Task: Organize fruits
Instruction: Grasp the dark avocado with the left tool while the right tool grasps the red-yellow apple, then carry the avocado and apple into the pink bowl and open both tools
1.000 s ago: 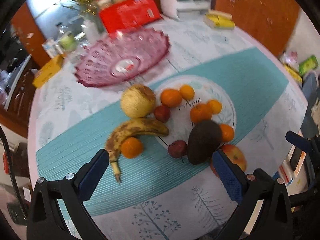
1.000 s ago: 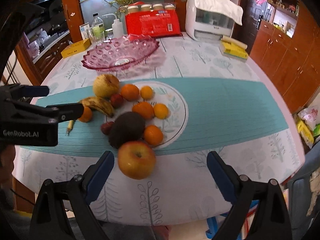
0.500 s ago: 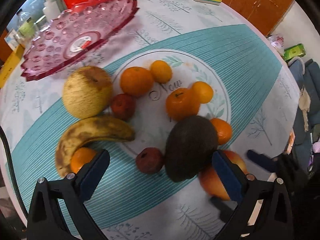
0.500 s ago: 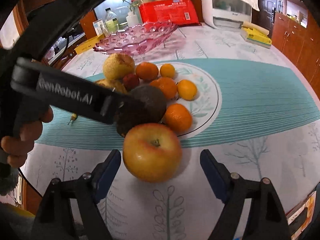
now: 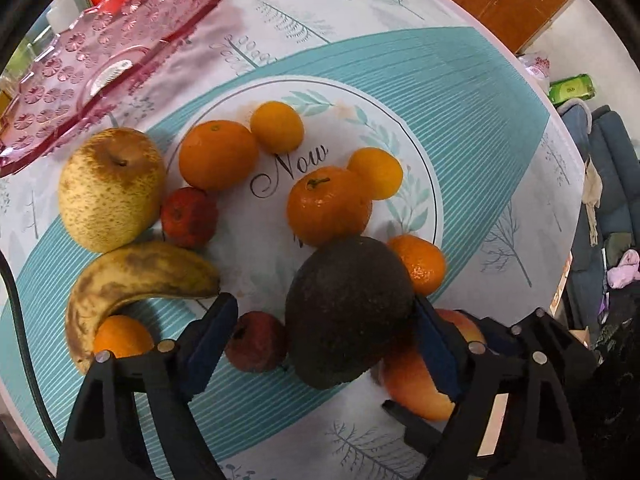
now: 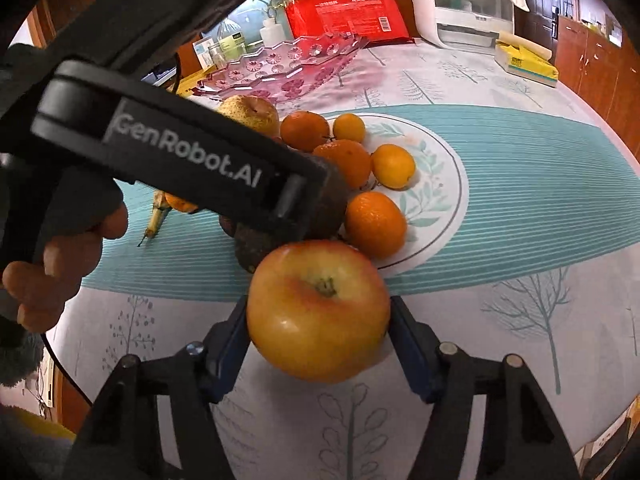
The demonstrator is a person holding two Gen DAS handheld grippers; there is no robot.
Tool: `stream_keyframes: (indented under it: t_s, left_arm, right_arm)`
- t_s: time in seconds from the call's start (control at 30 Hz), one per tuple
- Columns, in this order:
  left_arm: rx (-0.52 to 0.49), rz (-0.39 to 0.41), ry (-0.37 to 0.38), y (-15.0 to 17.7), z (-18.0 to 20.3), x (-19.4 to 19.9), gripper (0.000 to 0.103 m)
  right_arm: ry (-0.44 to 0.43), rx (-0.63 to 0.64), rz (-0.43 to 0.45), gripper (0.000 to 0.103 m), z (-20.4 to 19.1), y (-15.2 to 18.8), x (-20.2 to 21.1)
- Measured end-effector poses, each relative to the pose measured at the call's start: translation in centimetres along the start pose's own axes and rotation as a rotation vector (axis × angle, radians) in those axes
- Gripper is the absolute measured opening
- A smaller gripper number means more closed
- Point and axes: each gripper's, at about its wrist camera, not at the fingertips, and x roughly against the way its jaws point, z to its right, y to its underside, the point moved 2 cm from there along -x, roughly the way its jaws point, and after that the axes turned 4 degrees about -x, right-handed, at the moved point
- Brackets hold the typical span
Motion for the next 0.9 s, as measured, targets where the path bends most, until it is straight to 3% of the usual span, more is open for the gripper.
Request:
stream_keyframes:
  t_s: [0.3,0.33,0.4,0.67,0.9]
  left_arm:
    - [-0.025,0.014,-0.005,-0.3,0.6,-1.4,0.081]
    - [-0.027,0.023,-0.005,-0.3,0.7,-1.4,0.077]
    - [-0.025,0.04,0.027,0.0,0.6,-0.8,0.056]
    - [0.016,0.067,-0.001,1.0,0.2,0.7,0.056]
    - [0.049,0.157,-0.014,2.1,-0.5,5.1,0.056]
  right_arm:
    - [0.018,-0.041,-0.004,0.066,1.8,0.6,0.9]
    - [0.018,-0.042,-0.004,0.066,1.8,0.6,1.0]
    - [0.019,-0.043,-0.006,0.066,1.9,0.6,1.0]
    - [0.018,-0.041,-0.013,0.066,1.8,0.1,0.7]
    - [0.024,-0.037,-0.011,0.066,1.0,-0.5,1.4]
